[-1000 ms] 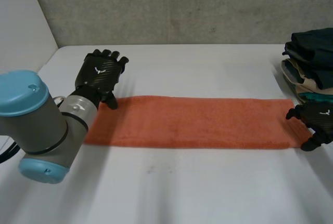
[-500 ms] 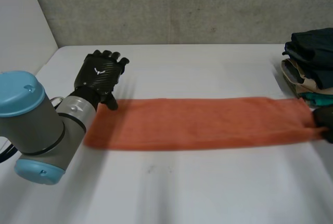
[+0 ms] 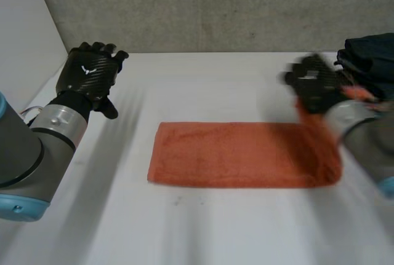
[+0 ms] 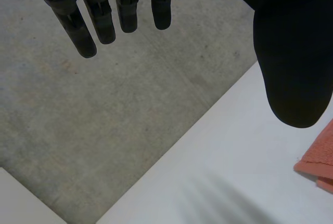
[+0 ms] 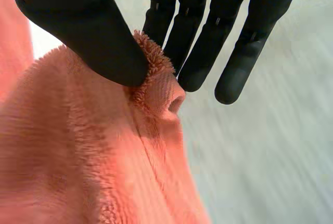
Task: Fold the laundry.
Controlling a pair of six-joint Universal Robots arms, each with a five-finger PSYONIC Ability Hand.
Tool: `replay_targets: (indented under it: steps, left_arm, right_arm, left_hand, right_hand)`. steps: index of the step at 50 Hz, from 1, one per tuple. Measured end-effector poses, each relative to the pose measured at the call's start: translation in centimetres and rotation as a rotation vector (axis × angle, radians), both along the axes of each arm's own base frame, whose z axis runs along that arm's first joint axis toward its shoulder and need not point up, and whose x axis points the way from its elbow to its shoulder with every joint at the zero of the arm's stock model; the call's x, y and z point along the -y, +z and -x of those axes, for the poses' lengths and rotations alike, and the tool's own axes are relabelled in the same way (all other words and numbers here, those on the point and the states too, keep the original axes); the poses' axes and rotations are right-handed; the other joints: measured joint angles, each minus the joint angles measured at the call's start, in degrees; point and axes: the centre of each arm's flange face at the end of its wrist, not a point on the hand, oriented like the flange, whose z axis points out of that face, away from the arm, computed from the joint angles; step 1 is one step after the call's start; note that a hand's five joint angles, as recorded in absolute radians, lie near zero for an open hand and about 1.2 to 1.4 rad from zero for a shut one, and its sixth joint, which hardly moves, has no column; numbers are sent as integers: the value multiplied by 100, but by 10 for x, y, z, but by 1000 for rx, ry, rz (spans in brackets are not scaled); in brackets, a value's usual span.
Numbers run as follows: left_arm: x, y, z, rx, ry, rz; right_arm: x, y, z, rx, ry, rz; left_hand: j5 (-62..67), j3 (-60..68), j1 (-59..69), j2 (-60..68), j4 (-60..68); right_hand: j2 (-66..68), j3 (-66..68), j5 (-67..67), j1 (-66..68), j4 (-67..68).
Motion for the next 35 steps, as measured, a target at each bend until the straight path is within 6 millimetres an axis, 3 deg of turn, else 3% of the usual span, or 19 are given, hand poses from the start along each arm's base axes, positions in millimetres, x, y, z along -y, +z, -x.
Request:
replay_targets:
  steps: [3, 4, 5, 8, 12, 16, 18, 22, 26, 27, 31, 35]
  left_arm:
    - [-1, 1, -2, 0, 5, 0]
    - [-1, 1, -2, 0, 5, 0]
    - [-2, 0, -3, 1, 7, -2]
    - [-3, -2, -3, 3, 7, -9]
    - [-4, -5, -2, 5, 2, -18]
    - [-6, -7, 1, 7, -8, -23]
    - [-7, -7, 4, 7, -18, -23]
    - [-11, -8, 12, 6, -47, -23]
    - [-18, -12, 31, 0, -109, -29]
    - [-22, -14, 40, -3, -138, -34]
    - [-32, -22, 63, -6, -209, -54]
    - [-38, -30, 75, -2, -244, -69]
  right_arm:
    - [-37, -9, -55, 16, 197, 12]
    - [-42, -11, -62, 16, 222, 12]
    - [-62, -21, -87, 14, 320, 8]
    - [-88, -42, -117, 1, 446, -15]
    - [-111, -76, -141, -35, 551, -77]
    - [-119, -89, -146, -57, 571, -112]
    - [-118, -85, -145, -55, 551, -114]
    - [-109, -67, -132, -33, 445, -132]
    - [-87, -53, -99, -1, 262, -210]
    - [-79, -52, -81, 2, 186, -260]
    - [-65, -63, -34, -20, 18, -408]
    - [-57, -76, -3, -43, -83, -503]
  left_hand:
    - [0, 0, 0, 0, 0]
    - [0, 0, 0, 0, 0]
    - [0, 0, 0, 0, 0]
    - [0, 0, 0, 0, 0]
    - [0, 0, 0, 0, 0]
    - [0, 0, 0, -7, -13]
    - [0, 0, -1, -55, -15]
    - [0, 0, -1, -57, -15]
    - [0, 0, -1, -57, -15]
    - [0, 0, -1, -57, -15]
    - [0, 0, -1, -57, -15]
    - [0, 0, -1, -57, -15]
  right_hand:
    - [0, 1, 0, 0, 3]
    - [0, 1, 0, 0, 3]
    - [0, 1, 0, 0, 4]
    - [0, 1, 3, 0, 5]
    - [0, -10, 27, 0, -8]
    - [-3435, -3383, -3416, -3145, -3395]
    - [-5036, -5042, -4927, -4485, -4998]
    - [-5464, -5637, -5360, -4806, -5645]
    - [-5464, -5645, -5360, -4806, -5658]
    - [-5464, -5645, -5360, -4806, -5658]
    - [-5464, -5645, -5360, -4806, -5658]
    - [-5288, -5449, -5188, -4721, -5476]
